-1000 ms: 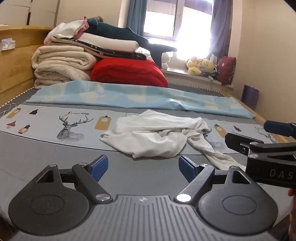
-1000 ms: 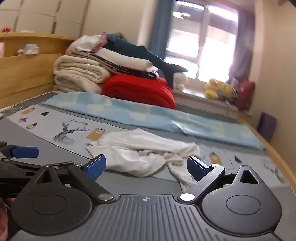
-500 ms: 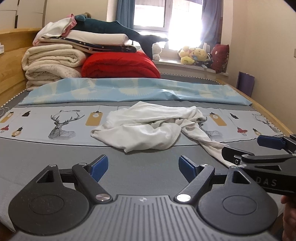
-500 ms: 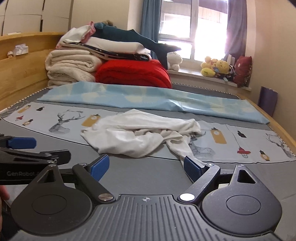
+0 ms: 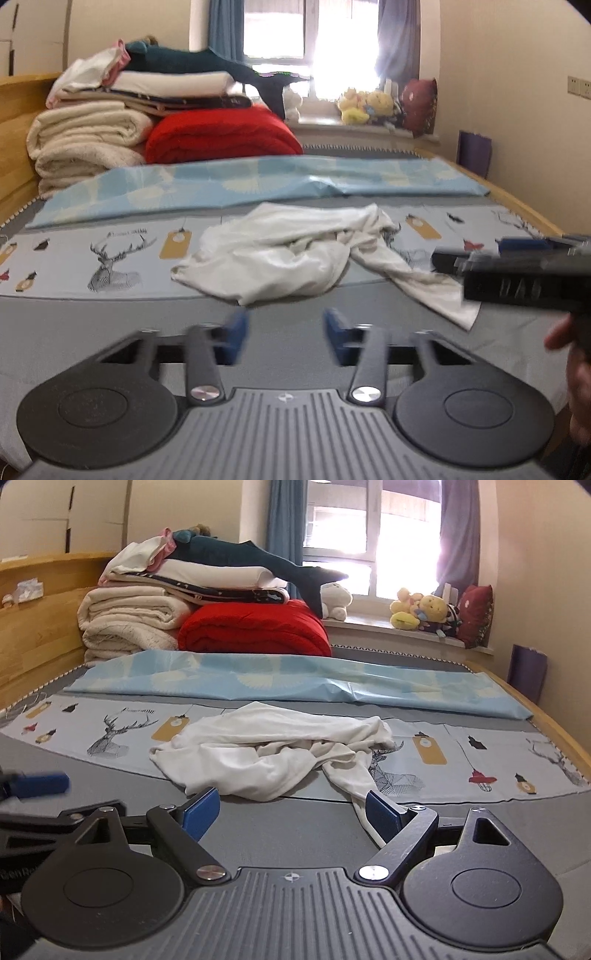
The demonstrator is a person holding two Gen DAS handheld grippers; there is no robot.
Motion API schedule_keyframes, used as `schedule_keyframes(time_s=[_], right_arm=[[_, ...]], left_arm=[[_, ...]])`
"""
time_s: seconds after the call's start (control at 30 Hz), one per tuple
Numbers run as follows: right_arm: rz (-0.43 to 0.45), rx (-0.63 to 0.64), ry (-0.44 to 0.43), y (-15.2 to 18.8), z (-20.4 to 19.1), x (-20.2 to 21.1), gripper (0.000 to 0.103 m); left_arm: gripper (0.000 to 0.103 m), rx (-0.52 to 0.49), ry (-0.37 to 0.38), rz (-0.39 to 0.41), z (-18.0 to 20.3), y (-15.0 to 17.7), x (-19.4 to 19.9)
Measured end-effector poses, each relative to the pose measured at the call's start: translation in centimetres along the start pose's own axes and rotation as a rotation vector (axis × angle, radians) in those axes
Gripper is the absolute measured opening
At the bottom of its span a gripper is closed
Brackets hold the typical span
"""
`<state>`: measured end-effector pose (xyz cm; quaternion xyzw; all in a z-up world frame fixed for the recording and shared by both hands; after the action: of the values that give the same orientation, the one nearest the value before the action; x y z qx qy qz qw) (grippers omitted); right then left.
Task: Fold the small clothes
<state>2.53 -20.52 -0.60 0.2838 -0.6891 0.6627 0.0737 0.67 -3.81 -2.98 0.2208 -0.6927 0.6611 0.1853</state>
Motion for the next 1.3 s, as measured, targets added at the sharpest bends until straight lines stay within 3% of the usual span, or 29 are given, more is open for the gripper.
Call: schedule_keyframes(time_s=[0.07,0.13,0.2,0.27,0.37,0.47,0.53,0.6,0.63,0.8,0.9,0.93,0.97,1.0,1.03,1.13,1.3], right_arm=[[0.005,-0.036,0.005,-0.2,0.7,-0.1,0.080],[0.006,-0.081,0.004,-0.5,1.7,-0.3,0.065],[0.003,-0.131,-0.012,-0.6,2.9,-0.5,0.034],[-0.013,-0.159,-0.001,-0.5,3.9,-0.8,0.029],[-0.023,-0.179,0.017,-0.5,5.1,-0.9,0.029],[-0.043,-0.190,0.022,-0.3,5.9,-1.2,0.029],[-0.059,-0.196,0.015,-0.1,6.3,-1.5,0.029],[-0.067,-0.190,0.009,0.1,6.6,-1.8,0.029],[-0.071,-0.186,0.007,0.1,6.8,-1.9,0.029],[-0.093,-0.186,0.011,0.1,7.6,-2.7,0.029],[-0.107,-0.193,0.013,0.2,8.0,-3.3,0.029],[-0.111,-0.192,0.014,0.2,8.0,-3.4,0.029],[-0.112,-0.190,0.015,0.2,8.0,-3.5,0.029],[-0.114,-0.185,0.016,0.2,8.0,-3.6,0.029],[-0.119,-0.179,0.019,0.2,7.9,-3.7,0.029],[-0.121,-0.165,0.030,0.1,7.9,-3.7,0.029],[-0.104,-0.172,0.059,-0.1,8.3,-3.3,0.029]], left_arm=[[0.022,0.015,0.023,-0.038,-0.3,0.0,-0.8],[0.019,0.008,0.044,-0.078,-0.5,-0.5,-2.2],[0.019,-0.025,0.050,-0.100,-0.7,-1.6,-4.1],[0.019,-0.062,0.059,-0.115,-0.9,-2.8,-6.6],[0.019,-0.072,0.055,-0.136,-1.6,-3.9,-11.0],[0.021,0.010,0.045,-0.216,-2.9,-3.1,-16.6],[0.036,0.097,0.030,-0.315,-3.8,-1.7,-20.3],[0.073,0.230,0.002,-0.430,-5.0,-0.6,-23.7],[0.076,0.300,0.019,-0.447,-5.5,-0.3,-25.0],[0.076,0.541,0.015,-0.449,-7.2,-0.1,-29.4],[0.076,0.588,0.047,-0.416,-6.9,-1.0,-30.5],[0.075,0.565,0.041,-0.410,-6.4,-1.2,-30.6],[0.060,0.526,0.021,-0.402,-6.1,-1.3,-30.8],[0.027,0.484,-0.002,-0.401,-5.9,-1.2,-31.0],[0.010,0.451,-0.016,-0.401,-5.6,-1.2,-31.0],[0.005,0.368,0.000,-0.340,-4.9,-2.7,-28.9],[0.004,0.221,0.140,-0.256,-4.5,-6.7,-21.0]])
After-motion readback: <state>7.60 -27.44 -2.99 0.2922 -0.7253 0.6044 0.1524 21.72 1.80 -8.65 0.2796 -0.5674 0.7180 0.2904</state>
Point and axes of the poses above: each gripper's, at about its wrist camera, not at the fingertips, and x roughly against the way its jaws point, z to its right, y to its underside, the point moved 7 cm from there along -x, roughly the way its jaws point, and after that the axes turned 5 degrees about -y, right-handed, at the moved point
